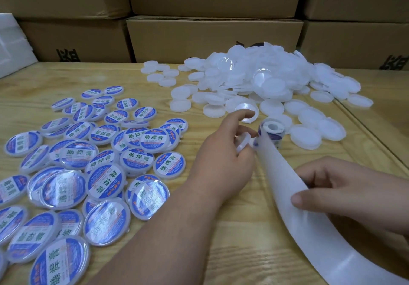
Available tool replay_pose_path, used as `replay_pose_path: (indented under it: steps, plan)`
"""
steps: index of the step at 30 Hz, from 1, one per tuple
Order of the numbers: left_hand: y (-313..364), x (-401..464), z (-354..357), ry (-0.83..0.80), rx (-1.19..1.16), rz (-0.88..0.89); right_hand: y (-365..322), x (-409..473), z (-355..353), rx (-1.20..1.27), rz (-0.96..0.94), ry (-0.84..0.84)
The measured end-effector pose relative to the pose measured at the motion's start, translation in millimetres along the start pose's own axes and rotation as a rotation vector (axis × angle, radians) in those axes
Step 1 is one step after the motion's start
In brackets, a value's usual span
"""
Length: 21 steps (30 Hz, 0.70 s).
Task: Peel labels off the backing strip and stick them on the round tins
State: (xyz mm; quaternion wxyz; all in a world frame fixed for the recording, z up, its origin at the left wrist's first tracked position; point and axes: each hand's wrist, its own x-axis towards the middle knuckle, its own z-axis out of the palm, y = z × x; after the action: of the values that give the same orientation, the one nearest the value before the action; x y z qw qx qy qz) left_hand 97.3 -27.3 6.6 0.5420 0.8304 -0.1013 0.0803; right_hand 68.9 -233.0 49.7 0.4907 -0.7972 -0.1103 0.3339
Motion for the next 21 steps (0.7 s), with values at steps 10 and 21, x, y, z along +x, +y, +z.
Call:
replay_pose_path:
  steps: [10,21]
  plan:
    - [-11,3,4,-0.07,0.129,0.077,0,15,17,-0.036,-0.196,0.347]
    - [-16,5,7,-0.094,0.199,0.069,-16,-15,17,-0.165,0.04,-0.056]
